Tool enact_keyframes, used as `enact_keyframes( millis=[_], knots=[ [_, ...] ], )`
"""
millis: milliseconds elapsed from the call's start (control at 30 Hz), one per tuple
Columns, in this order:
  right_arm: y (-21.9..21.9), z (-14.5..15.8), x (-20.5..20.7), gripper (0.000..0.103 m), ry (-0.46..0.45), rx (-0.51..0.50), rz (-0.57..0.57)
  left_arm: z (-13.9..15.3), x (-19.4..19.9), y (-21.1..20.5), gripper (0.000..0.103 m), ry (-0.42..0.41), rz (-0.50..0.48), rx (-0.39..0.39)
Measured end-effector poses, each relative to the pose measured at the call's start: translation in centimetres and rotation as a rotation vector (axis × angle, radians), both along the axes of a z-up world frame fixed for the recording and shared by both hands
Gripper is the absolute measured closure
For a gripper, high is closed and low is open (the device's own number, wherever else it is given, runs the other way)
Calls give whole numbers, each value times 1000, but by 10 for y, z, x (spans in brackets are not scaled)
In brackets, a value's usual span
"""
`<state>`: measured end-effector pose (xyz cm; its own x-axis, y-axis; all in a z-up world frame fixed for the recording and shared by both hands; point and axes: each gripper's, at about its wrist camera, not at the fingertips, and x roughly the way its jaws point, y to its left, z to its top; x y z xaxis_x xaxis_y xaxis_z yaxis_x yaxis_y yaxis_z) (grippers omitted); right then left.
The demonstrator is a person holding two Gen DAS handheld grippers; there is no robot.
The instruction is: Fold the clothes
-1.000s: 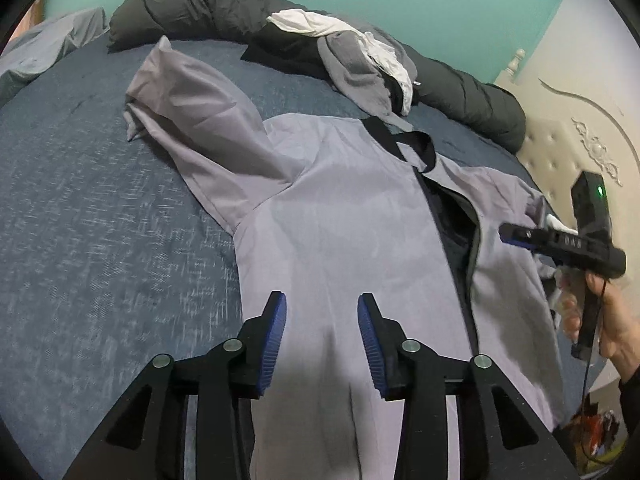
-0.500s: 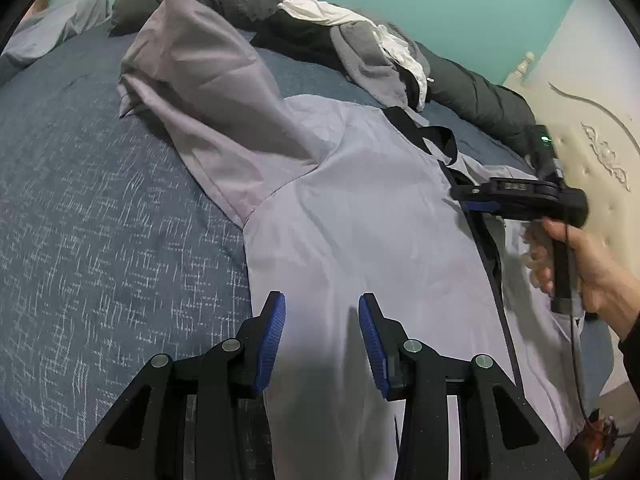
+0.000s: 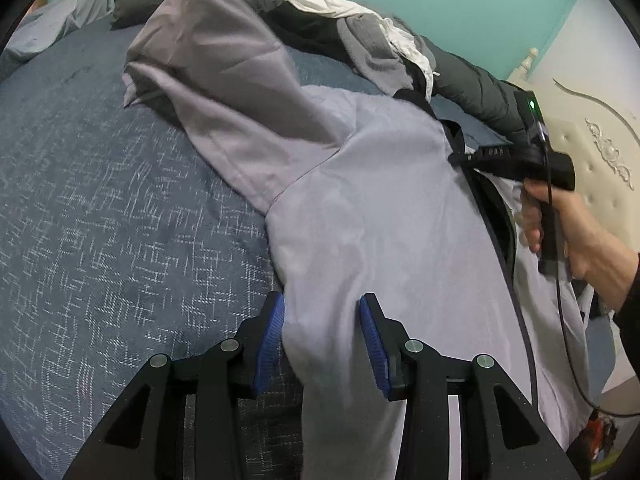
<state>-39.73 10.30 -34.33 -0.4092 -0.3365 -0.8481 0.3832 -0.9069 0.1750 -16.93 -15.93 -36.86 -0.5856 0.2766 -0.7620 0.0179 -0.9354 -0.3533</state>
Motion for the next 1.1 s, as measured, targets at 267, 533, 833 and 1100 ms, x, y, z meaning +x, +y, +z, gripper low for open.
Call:
enact_keyframes(
  millis=[267,533,833,1100],
  knots=[
    [-15,-14,-11,101,-25,67,8,-11,-1,-2,60,-36,-4,8],
    [-13,-3,12,99,57,110,43,-22,-5,-16,65,-67,4,86],
    [24,32,83,88,109,-30,7,-23,-9,-30,100,-63,30,118],
    [28,13,145,88,-7,-97,69,-20,-7,-44,100,-43,75,123]
  ],
)
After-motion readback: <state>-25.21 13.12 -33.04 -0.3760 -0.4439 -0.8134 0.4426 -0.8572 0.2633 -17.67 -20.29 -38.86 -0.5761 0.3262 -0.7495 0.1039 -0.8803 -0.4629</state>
